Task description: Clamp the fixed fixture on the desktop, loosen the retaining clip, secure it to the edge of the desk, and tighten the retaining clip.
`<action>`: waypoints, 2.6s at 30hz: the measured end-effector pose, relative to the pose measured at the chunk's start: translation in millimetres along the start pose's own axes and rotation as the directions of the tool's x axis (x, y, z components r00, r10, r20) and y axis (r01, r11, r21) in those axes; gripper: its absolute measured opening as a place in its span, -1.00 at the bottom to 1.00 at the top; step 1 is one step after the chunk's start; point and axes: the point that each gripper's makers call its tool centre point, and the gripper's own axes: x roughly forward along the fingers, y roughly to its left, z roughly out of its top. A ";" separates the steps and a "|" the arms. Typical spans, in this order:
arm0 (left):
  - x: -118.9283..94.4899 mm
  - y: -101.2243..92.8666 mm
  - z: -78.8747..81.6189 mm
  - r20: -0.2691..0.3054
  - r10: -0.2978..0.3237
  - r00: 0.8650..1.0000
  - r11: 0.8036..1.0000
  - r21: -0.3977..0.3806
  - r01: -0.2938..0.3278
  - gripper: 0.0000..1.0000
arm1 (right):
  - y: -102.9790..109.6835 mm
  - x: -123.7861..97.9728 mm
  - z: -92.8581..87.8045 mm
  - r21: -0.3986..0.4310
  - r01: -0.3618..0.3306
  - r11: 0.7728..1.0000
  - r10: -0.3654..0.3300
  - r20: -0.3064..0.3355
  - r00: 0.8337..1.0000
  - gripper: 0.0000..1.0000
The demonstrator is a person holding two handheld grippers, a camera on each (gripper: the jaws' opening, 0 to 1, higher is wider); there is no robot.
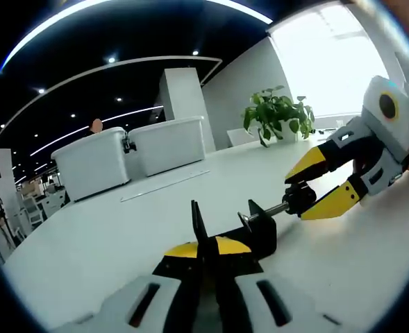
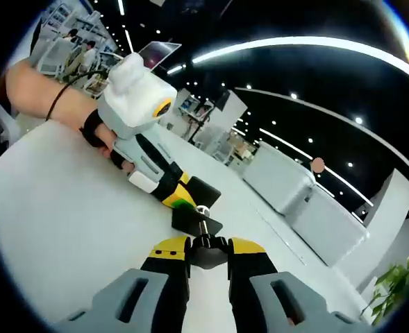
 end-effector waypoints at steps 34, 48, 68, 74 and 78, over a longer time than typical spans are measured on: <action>-12.4 12.9 32.9 0.158 0.019 0.987 0.997 -0.075 -0.007 -0.58 | -9.2 -2.1 -0.5 0.024 0.051 0.998 -0.051 -0.002 0.999 -0.45; -14.5 29.4 39.1 0.189 0.076 0.979 0.993 -0.108 -0.056 -0.57 | -8.7 -0.4 -3.9 0.023 0.066 0.998 -0.064 -0.063 0.996 -0.45; -20.9 29.0 45.2 0.219 0.076 0.973 0.991 -0.127 -0.048 -0.58 | -1.3 3.0 10.1 -0.073 0.052 0.996 -0.061 -0.133 0.989 -0.47; -21.9 29.2 44.8 0.218 0.072 0.973 0.990 -0.134 -0.043 -0.55 | -0.7 6.1 15.8 -0.084 0.040 0.996 -0.052 -0.154 0.987 -0.56; -22.5 28.3 44.9 0.220 0.071 0.973 0.993 -0.112 -0.047 -0.53 | -3.5 5.9 21.2 -0.104 0.044 0.994 -0.060 -0.161 0.985 -0.56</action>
